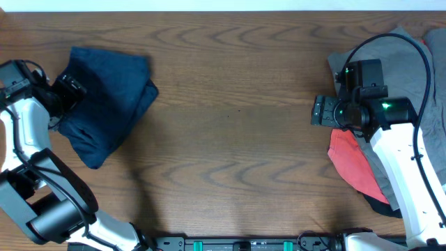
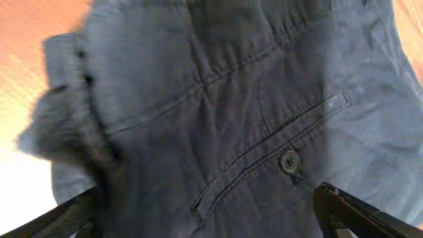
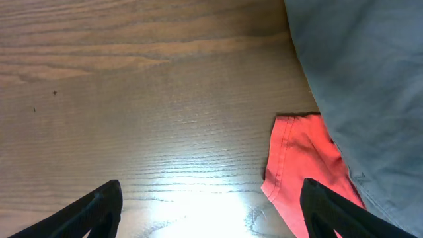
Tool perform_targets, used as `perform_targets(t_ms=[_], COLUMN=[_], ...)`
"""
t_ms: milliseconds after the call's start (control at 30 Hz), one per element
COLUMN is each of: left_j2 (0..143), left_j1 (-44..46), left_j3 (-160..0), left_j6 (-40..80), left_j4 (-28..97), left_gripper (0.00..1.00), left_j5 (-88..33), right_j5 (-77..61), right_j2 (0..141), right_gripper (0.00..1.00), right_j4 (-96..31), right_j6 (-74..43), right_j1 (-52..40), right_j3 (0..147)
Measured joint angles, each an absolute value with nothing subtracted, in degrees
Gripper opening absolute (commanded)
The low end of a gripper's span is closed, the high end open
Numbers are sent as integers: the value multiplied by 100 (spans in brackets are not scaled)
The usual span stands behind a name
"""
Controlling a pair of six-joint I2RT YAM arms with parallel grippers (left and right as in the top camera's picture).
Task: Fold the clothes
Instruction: 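Release the shorts on the navy pile and open the left gripper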
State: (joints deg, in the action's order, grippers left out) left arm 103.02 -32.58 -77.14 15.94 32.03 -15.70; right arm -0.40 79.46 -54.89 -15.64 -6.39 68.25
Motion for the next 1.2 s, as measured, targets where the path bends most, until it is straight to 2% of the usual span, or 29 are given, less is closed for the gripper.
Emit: perform_targets(t_ms=[367, 900, 1200], left_j2=[8925, 10897, 10600], left_j1=[-3194, -3177, -3240], left_j3=[-7695, -7693, -7686], left_j6=[1717, 1761, 1780], left_j4=[2971, 3662, 3642], left_gripper=[99, 99, 98], left_j5=[-1629, -1500, -1476], right_j5=[-40, -40, -40], right_j2=[7946, 7946, 7946], right_gripper=[85, 86, 86], right_j4=[-5485, -5561, -5596], right_j6=[-1564, -1564, -1542], right_j1=[-639, -639, -639], right_j3=[6825, 6807, 6807])
